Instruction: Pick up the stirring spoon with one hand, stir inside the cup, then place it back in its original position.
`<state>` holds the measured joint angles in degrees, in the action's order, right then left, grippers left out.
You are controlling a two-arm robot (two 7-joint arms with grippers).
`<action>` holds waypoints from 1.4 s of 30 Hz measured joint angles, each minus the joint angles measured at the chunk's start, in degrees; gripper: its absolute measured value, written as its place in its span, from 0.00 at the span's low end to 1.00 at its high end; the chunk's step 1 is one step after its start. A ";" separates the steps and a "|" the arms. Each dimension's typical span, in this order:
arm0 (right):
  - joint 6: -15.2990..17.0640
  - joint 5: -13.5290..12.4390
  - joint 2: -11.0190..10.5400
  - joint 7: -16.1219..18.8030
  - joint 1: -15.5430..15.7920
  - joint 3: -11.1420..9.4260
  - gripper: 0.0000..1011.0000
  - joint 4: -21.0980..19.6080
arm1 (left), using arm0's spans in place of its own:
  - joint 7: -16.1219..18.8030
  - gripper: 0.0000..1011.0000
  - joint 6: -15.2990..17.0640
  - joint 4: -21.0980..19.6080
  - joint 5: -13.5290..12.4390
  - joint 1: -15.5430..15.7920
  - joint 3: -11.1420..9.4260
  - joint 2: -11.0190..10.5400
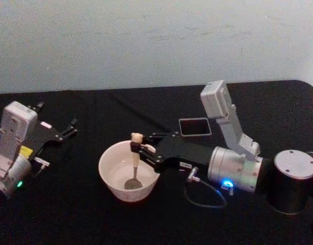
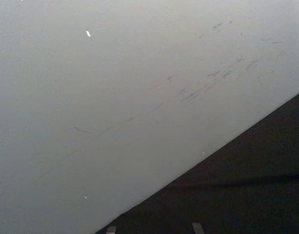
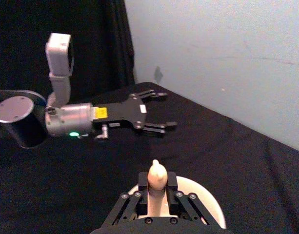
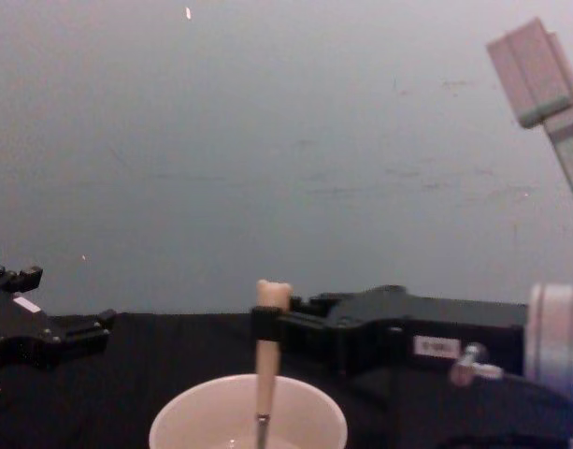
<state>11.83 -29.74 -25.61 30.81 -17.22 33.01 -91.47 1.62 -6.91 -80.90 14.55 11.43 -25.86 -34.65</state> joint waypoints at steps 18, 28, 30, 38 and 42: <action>0.40 0.30 8.34 -4.13 -6.67 2.81 0.22 9.56 | 0.00 0.99 0.00 0.00 0.00 0.00 0.00 0.00; -0.08 1.00 9.01 -5.78 -8.04 0.77 0.22 11.95 | 0.00 0.99 0.00 0.00 0.00 0.00 0.00 0.00; -0.46 1.23 8.22 -5.56 -7.65 0.41 0.22 11.39 | 0.00 0.99 0.00 0.00 0.00 0.00 0.00 0.00; -0.86 0.90 4.60 -3.69 -5.28 -0.85 0.22 7.88 | 0.00 0.99 0.00 0.00 0.00 0.00 0.00 0.00; -0.52 -0.26 2.37 -2.48 -3.44 -1.44 0.22 5.27 | 0.00 0.99 0.00 0.00 0.00 0.00 0.00 0.00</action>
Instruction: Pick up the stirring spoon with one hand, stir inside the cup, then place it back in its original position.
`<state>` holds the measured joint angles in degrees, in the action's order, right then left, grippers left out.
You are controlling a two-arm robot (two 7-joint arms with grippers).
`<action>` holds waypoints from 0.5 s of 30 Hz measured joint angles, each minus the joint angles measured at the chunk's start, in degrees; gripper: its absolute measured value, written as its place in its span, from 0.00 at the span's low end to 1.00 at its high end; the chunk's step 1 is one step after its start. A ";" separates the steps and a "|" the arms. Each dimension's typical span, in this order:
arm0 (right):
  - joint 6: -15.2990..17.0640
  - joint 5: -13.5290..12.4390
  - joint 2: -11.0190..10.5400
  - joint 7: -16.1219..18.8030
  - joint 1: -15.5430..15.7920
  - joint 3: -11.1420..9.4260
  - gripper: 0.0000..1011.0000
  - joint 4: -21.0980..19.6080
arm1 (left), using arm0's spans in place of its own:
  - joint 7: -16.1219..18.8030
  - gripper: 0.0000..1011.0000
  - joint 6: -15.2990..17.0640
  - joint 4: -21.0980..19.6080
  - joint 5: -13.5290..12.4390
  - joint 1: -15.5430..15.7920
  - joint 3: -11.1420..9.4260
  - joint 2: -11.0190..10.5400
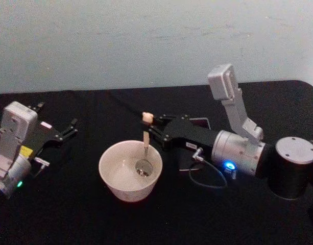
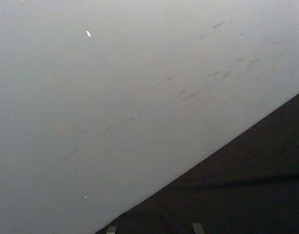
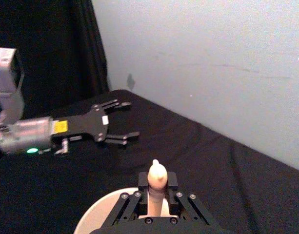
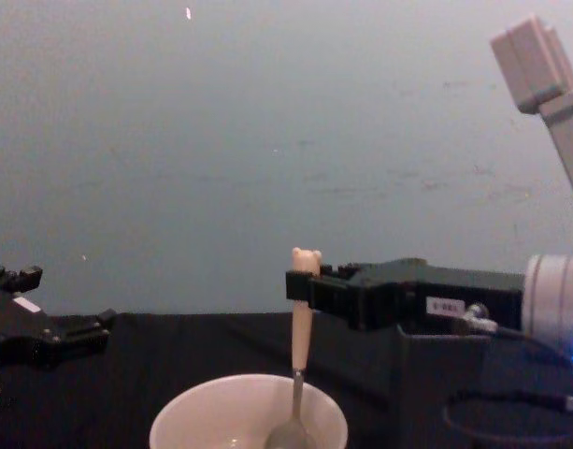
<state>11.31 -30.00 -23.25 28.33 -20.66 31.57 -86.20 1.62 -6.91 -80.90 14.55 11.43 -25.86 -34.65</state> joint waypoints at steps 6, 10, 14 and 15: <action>0.48 -1.06 -1.90 1.26 1.68 0.55 0.22 -2.64 | 0.00 0.99 0.00 0.00 0.00 0.00 0.00 0.00; 0.68 -1.30 -2.10 1.54 2.00 1.43 0.22 -3.28 | 0.00 0.99 0.00 0.00 0.00 0.00 0.00 0.00; 0.95 -1.35 -1.74 1.53 1.95 2.39 0.22 -3.40 | 0.00 0.99 0.00 0.00 0.00 0.00 0.00 0.00; 1.05 -1.33 -1.61 1.47 1.87 2.61 0.22 -3.40 | 0.00 0.99 0.00 0.00 0.00 0.00 0.00 0.00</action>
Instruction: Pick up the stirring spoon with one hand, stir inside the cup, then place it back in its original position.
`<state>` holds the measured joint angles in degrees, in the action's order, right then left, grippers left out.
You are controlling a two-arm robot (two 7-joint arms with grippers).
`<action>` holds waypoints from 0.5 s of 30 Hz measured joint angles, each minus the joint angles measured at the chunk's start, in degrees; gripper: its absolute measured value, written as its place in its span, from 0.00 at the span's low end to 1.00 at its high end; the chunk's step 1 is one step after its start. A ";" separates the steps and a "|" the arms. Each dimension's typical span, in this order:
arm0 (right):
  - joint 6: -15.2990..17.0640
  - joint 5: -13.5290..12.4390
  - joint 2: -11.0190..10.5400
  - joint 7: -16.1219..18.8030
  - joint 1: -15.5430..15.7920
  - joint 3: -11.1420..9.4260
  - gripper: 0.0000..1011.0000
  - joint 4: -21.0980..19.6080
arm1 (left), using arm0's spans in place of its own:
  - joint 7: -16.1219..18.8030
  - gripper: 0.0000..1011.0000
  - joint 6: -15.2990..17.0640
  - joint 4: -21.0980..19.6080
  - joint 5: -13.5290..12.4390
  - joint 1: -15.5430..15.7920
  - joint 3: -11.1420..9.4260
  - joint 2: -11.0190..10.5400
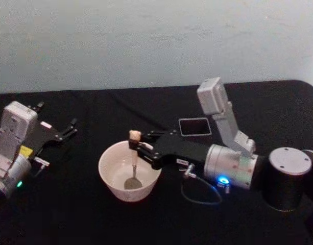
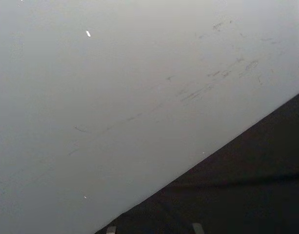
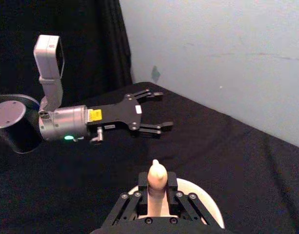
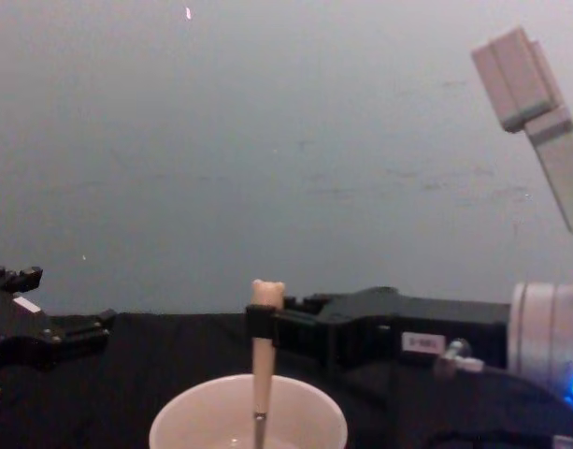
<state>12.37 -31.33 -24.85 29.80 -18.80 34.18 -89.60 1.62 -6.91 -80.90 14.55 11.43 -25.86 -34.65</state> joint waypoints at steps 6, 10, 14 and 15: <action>0.33 0.97 1.62 -1.01 -0.98 1.78 0.22 0.39 | 0.00 0.99 0.00 0.00 -0.01 0.00 0.00 0.00; -0.06 2.62 3.59 -2.23 -2.19 2.86 0.22 1.98 | 0.00 0.99 0.00 0.00 0.00 0.00 0.00 0.00; -0.44 3.74 5.61 -3.48 -3.47 3.10 0.22 4.17 | 0.00 0.99 0.00 0.00 -0.01 0.00 0.00 0.00; -0.51 3.94 5.95 -3.74 -3.68 3.08 0.22 4.62 | 0.00 0.99 0.00 0.00 -0.01 0.00 0.00 0.00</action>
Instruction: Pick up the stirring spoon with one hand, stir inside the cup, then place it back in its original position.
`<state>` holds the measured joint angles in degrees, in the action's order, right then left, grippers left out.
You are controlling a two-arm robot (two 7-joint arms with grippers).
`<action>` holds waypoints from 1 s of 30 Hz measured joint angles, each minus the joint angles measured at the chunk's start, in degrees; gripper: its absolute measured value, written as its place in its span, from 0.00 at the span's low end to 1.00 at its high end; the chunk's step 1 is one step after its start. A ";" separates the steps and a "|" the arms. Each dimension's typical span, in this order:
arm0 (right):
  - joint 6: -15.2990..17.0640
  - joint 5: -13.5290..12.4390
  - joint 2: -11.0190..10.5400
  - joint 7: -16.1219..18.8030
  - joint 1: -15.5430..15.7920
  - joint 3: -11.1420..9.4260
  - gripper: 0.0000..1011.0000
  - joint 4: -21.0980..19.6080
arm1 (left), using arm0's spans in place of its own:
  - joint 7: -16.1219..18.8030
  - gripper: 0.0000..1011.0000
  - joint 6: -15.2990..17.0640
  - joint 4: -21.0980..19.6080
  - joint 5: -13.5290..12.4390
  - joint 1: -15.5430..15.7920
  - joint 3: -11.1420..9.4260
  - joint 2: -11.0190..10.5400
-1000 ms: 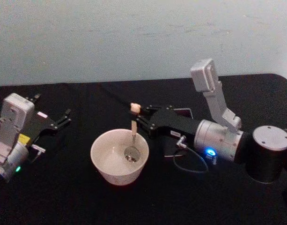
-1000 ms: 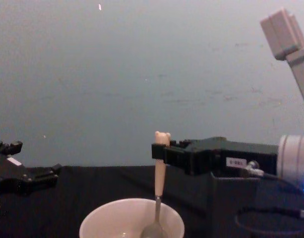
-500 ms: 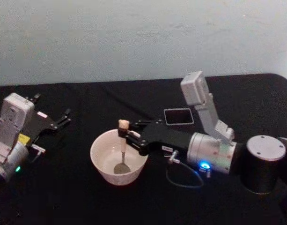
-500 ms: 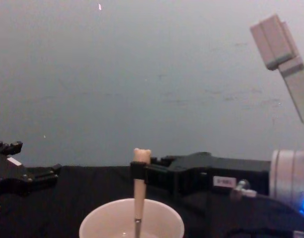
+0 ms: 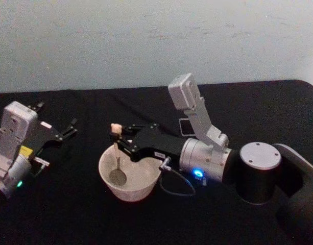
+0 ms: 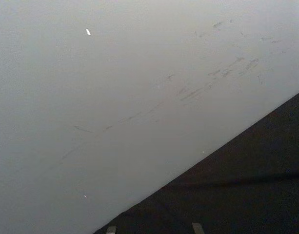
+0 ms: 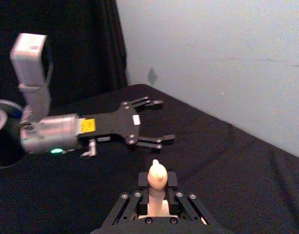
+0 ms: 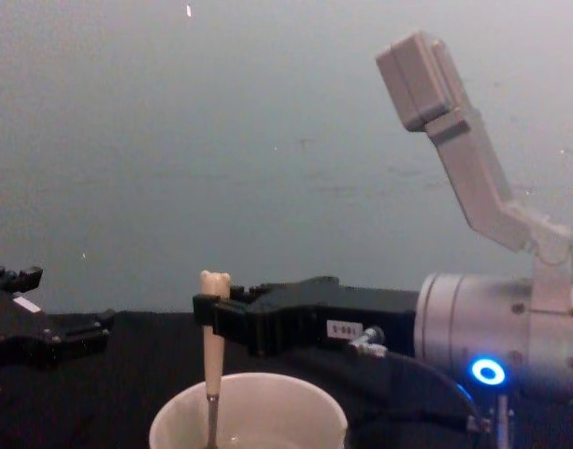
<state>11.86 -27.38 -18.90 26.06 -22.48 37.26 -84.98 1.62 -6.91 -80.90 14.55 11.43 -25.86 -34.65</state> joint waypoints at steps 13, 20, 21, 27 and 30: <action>0.46 0.92 1.69 -1.77 -1.26 -3.14 0.22 3.53 | 0.00 0.99 0.00 0.00 0.00 0.00 0.00 0.00; 1.66 0.05 -0.58 -1.62 0.62 -5.00 0.22 0.84 | 0.00 0.99 0.00 0.00 0.00 0.00 0.00 0.00; 1.95 -0.26 -1.06 -1.46 1.02 -5.30 0.22 0.21 | 0.00 0.99 0.00 0.00 0.00 0.00 0.00 0.00; 3.40 -2.18 -2.39 -1.08 2.32 -6.25 0.22 -2.25 | 0.00 0.99 0.00 0.00 0.00 0.00 0.00 0.00; 4.13 -3.19 -2.49 -1.39 2.58 -6.64 0.22 -2.96 | 0.00 0.99 0.00 -0.01 0.00 0.00 0.00 0.00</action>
<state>15.99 -30.57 -21.38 24.67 -19.90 30.62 -87.93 1.62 -6.91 -80.90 14.55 11.43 -25.86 -34.65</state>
